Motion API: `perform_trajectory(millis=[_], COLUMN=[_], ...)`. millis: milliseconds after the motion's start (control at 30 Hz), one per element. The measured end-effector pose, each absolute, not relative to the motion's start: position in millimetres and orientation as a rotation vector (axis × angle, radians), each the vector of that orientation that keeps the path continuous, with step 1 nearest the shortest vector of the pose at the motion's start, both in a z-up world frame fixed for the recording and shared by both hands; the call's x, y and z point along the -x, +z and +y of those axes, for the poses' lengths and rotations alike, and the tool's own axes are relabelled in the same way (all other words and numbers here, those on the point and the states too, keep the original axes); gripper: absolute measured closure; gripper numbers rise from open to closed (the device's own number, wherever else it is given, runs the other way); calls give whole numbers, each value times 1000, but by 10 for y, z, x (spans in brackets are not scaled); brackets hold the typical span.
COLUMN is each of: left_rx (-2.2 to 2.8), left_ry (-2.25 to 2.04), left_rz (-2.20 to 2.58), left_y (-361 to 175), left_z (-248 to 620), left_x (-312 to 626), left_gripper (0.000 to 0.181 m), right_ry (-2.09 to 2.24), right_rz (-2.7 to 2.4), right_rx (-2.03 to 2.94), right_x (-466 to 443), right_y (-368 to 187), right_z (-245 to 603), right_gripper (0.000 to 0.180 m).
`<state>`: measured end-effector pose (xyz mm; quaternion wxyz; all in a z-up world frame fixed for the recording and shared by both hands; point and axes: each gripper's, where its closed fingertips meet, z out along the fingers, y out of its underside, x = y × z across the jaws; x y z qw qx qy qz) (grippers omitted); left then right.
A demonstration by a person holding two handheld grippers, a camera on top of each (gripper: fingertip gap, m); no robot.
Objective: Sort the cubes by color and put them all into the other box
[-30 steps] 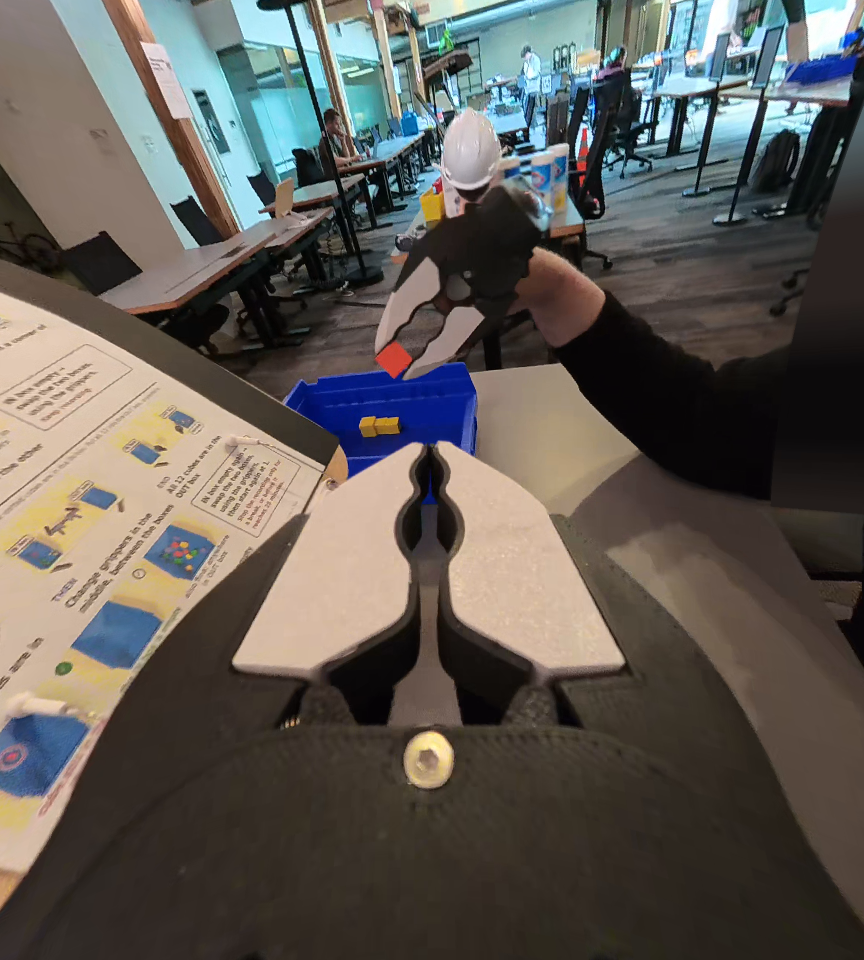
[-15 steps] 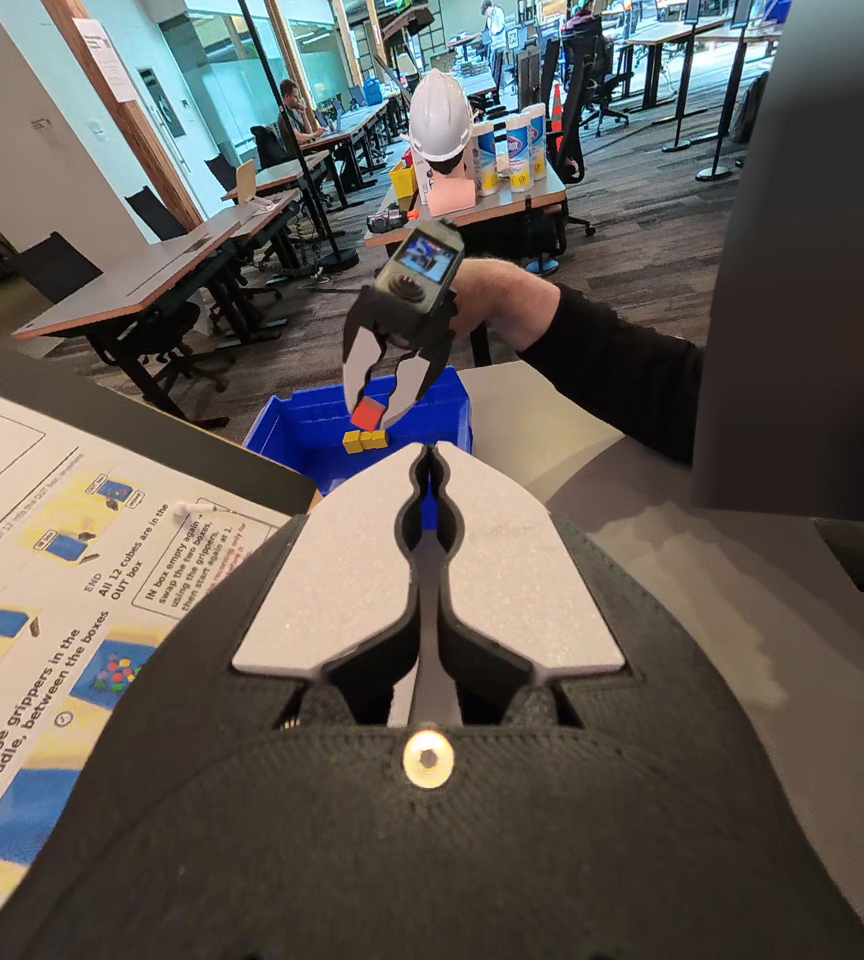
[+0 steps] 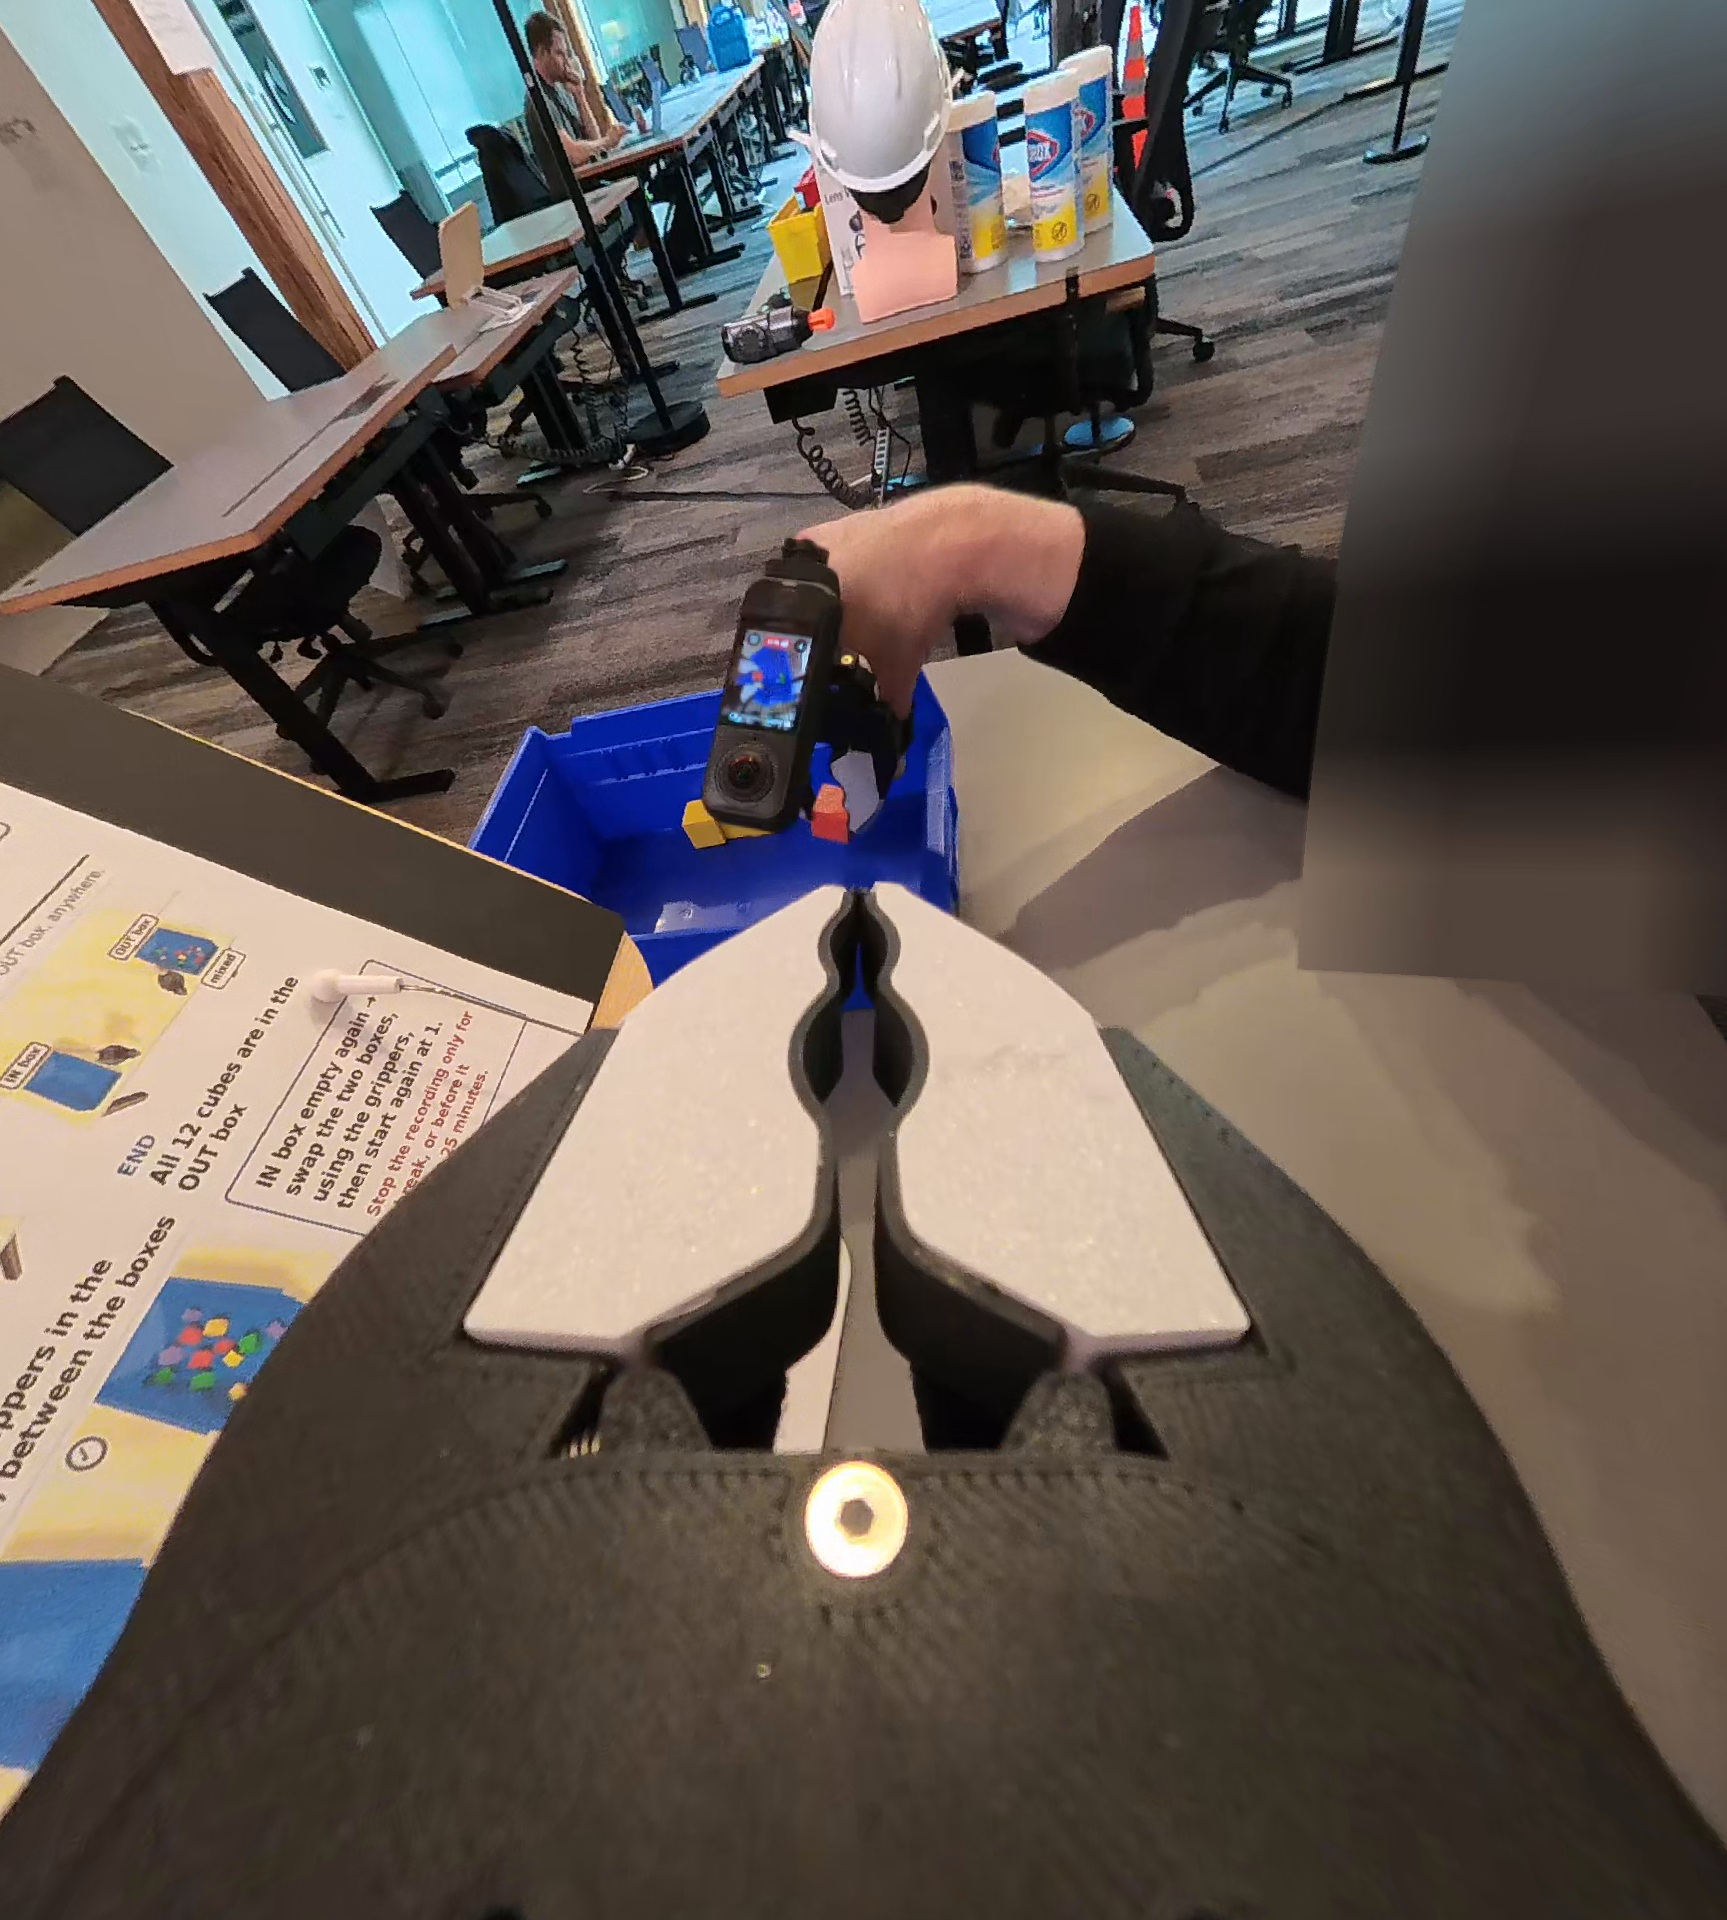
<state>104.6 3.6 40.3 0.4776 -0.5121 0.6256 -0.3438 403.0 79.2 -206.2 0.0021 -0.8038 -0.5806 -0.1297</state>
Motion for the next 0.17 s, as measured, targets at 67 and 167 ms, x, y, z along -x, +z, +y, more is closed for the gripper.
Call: perform_trajectory(millis=[67,167], left_rx=[1246,1244], left_ry=[-844,-845], left_rz=[1533,1541], left_y=[404,397], left_z=[22,6], left_x=[-1045,-1048], left_gripper=[181,181], right_ry=[-432,-468], right_rz=[-1820,-1820], right_rx=[2545,2576], right_x=[-4086,-4176], right_y=[-2097,-2138], right_z=[801,811], right_gripper=[151,151])
